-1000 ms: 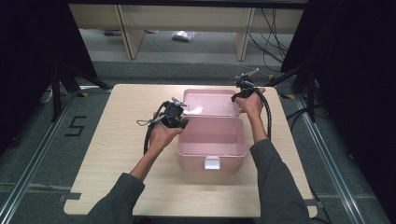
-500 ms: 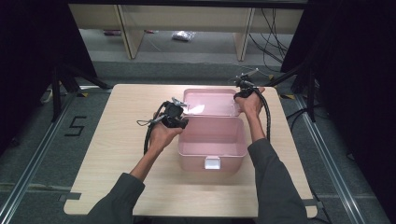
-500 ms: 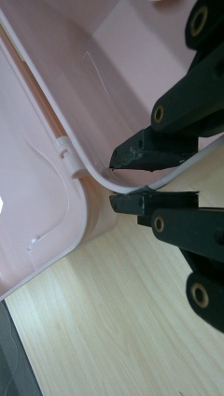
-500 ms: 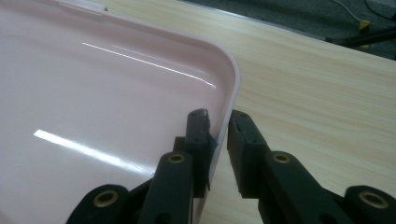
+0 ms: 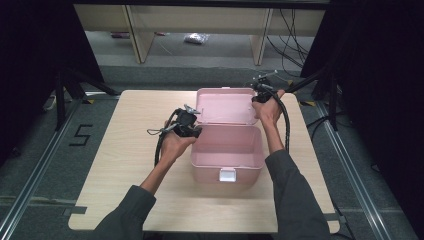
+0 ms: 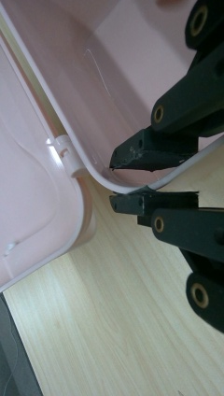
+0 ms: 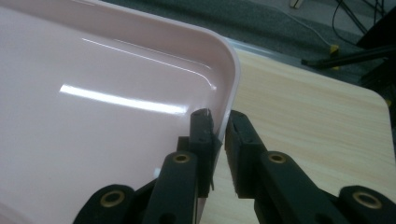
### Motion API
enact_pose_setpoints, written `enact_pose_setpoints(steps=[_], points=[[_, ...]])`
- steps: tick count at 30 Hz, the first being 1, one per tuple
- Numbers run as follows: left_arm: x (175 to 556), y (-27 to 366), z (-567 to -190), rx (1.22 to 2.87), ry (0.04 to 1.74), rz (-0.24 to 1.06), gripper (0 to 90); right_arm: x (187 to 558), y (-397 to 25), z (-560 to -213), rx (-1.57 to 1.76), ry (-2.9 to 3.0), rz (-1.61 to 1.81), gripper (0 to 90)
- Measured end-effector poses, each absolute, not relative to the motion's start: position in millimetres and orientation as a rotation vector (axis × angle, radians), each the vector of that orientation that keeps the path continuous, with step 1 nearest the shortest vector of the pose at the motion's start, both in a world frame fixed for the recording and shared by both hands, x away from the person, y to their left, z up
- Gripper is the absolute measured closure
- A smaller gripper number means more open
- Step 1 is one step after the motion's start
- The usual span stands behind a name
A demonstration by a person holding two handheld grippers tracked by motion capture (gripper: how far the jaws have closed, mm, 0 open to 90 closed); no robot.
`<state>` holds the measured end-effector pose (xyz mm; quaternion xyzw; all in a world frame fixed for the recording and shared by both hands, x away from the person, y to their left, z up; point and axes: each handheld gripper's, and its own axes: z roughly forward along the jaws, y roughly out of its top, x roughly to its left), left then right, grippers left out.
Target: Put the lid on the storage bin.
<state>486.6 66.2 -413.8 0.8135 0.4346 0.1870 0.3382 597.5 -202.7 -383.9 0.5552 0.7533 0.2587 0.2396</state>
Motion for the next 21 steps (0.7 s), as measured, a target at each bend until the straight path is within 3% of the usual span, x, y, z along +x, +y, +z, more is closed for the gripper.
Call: enact_pose_setpoints(steps=[21], points=[[486, 65, -415, 2.091, 1.164, 0.503, 77.0, 556, -211, -331, 1.339, 2.012, 0.866, 83.3]])
